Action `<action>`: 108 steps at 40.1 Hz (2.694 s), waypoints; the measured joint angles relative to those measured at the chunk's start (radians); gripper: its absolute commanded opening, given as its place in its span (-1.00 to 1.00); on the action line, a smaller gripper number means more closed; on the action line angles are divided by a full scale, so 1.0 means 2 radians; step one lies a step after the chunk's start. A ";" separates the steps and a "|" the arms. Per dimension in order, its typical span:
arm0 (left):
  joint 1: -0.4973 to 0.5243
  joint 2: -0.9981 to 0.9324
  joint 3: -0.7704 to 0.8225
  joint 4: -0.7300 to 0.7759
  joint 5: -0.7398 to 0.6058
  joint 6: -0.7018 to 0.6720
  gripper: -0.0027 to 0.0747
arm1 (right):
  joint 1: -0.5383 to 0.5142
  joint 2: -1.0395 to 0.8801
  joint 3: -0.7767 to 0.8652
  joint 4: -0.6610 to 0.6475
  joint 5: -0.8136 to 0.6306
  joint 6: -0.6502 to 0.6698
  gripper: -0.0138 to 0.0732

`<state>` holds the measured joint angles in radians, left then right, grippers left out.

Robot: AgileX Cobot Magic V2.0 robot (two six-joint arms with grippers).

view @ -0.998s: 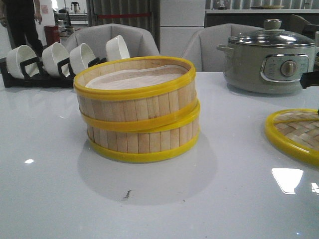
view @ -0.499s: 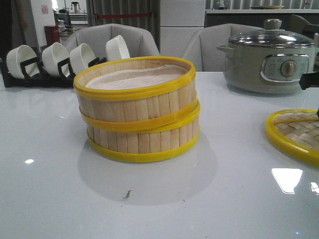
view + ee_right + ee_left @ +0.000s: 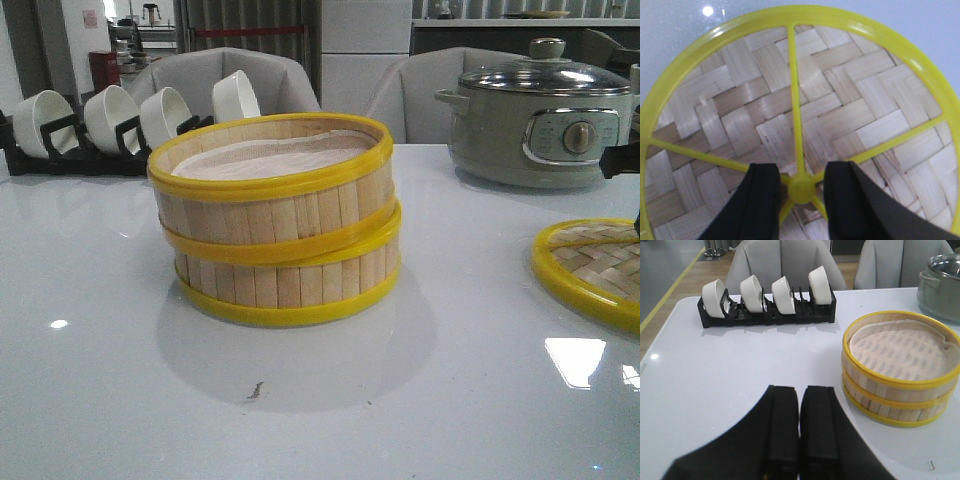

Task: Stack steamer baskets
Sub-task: 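Lift the woven lid with the right gripper toward the basket stack, then lower the held lid onto the top basket of the stack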

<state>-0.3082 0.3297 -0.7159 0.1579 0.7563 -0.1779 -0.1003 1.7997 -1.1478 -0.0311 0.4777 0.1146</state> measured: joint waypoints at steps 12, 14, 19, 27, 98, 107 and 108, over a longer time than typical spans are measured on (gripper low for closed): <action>0.000 0.000 0.000 0.000 0.000 0.000 -0.71 | 0.000 0.005 0.000 0.000 -0.001 0.000 0.10; 0.000 0.000 0.000 0.000 0.000 0.000 -0.71 | 0.000 0.009 0.000 0.000 -0.002 0.000 0.10; 0.000 0.000 0.000 0.000 0.000 0.000 -0.71 | 0.000 0.010 0.000 0.000 -0.004 0.000 0.10; 0.000 0.000 0.000 0.000 0.000 0.000 -0.71 | 0.000 0.010 0.000 0.000 -0.004 0.000 -0.02; 0.000 0.000 0.000 0.000 0.000 0.000 -0.71 | 0.304 0.047 -0.399 0.000 0.227 0.000 -0.62; 0.000 0.000 0.000 0.000 0.000 0.000 -0.71 | 0.339 0.110 -0.469 0.000 0.258 0.000 -0.62; 0.000 0.000 0.000 0.000 0.000 0.000 -0.71 | 0.342 0.115 -0.474 0.000 0.258 0.000 -0.62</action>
<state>-0.3082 0.3297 -0.7159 0.1572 0.7563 -0.1779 0.5836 2.0289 -2.0959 -0.0311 0.9947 0.1146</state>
